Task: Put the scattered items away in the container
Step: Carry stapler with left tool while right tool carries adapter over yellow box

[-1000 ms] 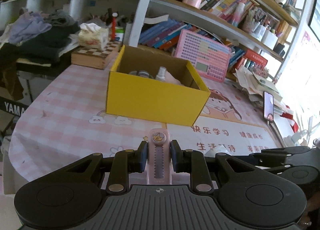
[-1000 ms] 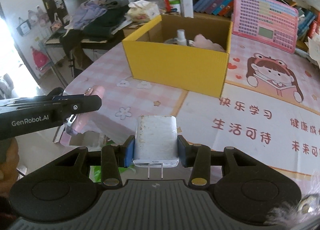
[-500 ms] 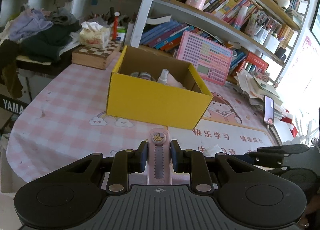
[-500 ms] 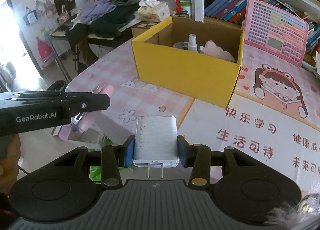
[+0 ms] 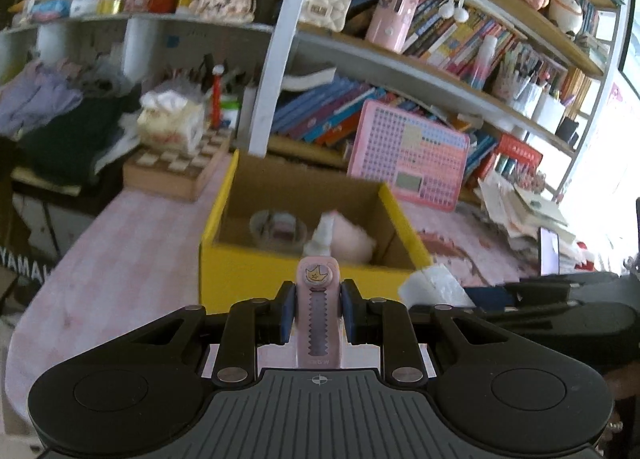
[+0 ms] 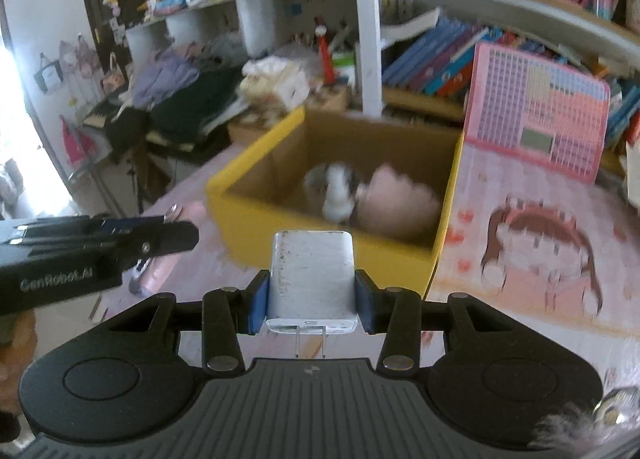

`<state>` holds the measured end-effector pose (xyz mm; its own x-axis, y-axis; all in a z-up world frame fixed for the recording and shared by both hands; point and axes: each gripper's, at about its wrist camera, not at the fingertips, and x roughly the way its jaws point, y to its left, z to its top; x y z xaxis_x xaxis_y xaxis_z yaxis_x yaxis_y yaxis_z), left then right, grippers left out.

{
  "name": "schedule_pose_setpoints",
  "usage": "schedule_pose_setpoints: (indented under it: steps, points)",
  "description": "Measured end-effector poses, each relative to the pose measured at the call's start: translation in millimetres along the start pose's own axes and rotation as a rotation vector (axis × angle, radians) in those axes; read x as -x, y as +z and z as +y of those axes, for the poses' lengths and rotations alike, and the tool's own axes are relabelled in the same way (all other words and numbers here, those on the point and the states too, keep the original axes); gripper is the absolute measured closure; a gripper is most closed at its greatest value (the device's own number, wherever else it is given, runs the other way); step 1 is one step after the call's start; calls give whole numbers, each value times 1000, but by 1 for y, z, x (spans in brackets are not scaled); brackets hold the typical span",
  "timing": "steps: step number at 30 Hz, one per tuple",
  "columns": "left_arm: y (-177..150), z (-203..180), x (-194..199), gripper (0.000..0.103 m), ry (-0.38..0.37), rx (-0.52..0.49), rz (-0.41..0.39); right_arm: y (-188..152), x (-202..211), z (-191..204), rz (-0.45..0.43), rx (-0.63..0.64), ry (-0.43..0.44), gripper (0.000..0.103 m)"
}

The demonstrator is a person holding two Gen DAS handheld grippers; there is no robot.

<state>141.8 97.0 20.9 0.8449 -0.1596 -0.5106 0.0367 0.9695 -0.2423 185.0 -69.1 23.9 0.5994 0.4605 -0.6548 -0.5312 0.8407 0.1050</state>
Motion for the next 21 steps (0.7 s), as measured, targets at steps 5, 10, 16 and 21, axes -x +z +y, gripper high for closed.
schedule_pose_setpoints:
  steps: [5,10,16,21]
  points:
    - [28,1,-37,80,26,-22,-23,38,-27,-20,-48,50,-40,62]
    - [43,10,-78,80,51,-23,12,57,-66,-35,7,140,-64,62]
    - [48,22,-131,80,73,-42,120,61,-109,-45,133,273,-42,62]
    - [45,26,-164,80,72,-43,199,56,-139,-51,265,268,13,62]
